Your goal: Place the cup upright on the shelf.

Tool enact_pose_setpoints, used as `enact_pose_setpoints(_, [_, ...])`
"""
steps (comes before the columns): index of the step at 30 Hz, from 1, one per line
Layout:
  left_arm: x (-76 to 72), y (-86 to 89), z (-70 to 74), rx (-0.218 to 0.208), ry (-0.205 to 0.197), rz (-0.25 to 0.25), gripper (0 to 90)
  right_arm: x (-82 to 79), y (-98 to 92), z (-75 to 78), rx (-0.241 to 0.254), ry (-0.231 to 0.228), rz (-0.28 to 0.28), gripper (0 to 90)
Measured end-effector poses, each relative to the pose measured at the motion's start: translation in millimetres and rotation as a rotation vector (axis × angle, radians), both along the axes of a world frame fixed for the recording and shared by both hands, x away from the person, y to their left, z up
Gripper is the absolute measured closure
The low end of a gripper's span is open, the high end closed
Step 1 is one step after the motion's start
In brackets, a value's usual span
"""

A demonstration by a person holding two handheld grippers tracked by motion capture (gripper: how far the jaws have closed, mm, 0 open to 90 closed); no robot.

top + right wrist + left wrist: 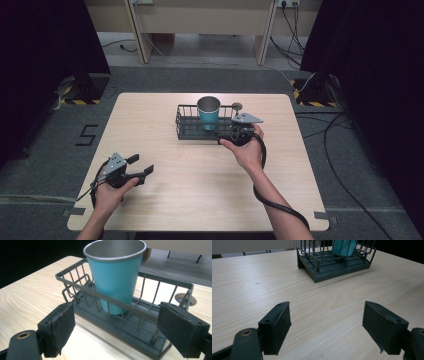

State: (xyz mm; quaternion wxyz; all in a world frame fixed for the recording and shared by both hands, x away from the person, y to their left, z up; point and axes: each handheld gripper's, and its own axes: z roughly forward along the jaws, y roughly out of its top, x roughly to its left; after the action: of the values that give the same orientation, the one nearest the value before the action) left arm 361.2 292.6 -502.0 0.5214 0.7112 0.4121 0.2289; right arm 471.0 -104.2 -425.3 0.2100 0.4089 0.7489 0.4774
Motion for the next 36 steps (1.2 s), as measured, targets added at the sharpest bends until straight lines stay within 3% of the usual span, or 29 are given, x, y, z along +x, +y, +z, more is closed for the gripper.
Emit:
enact_pose_setpoints(13, [-0.1,0.3,0.4,-0.004,-0.005,0.002,21.7,-16.1,-13.4,-4.1,-0.003,0.0,-0.002,17.4])
enact_pose_setpoints(28, [-0.5,-0.6,0.6,-0.002,-0.007,0.004,21.7,-51.9,-42.3,-11.9,-0.004,0.006,-0.016,20.7])
enact_pose_setpoints(36, [-0.8,-0.4,0.8,-0.004,-0.008,0.006,21.7,-63.1,-52.1,-16.1,-0.007,0.013,-0.021,20.7])
